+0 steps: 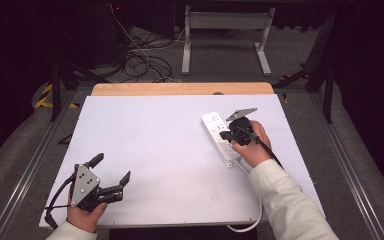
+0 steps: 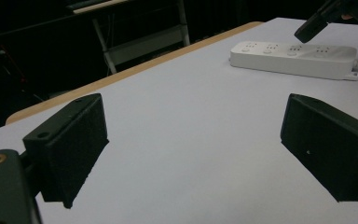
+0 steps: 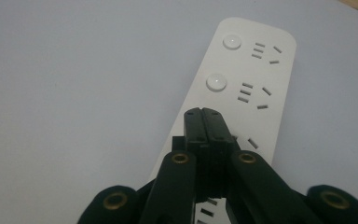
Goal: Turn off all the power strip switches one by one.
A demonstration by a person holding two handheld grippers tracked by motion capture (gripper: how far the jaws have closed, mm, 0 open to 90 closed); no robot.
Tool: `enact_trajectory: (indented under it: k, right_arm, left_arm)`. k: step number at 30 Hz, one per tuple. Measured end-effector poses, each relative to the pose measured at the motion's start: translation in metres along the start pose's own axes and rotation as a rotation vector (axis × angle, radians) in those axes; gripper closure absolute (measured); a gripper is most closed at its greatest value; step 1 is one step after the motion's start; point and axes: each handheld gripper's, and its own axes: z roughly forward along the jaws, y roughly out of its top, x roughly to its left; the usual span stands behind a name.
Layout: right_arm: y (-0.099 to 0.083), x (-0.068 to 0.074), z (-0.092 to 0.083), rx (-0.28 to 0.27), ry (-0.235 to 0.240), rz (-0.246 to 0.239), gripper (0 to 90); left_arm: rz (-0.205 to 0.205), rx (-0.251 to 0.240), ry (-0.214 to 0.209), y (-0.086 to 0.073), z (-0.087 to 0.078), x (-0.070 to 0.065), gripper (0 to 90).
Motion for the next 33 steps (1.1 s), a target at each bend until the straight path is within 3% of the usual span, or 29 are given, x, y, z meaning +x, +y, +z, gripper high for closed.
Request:
enact_trajectory:
  k: [10, 21, 33]
  right_arm:
    - [0.008, 0.000, 0.008, 0.000, 0.003, 0.006, 90.0]
    - [0.004, -0.003, 0.021, 0.024, -0.013, 0.017, 90.0]
    - [0.004, -0.002, 0.023, 0.025, -0.010, 0.007, 90.0]
  left_arm:
    - [-0.002, 0.000, -0.002, 0.000, 0.000, -0.001, 8.0]
    - [-0.001, 0.002, -0.004, 0.000, 0.000, -0.001, 8.0]
    - [0.000, 0.002, -0.004, 0.000, 0.000, -0.001, 7.9]
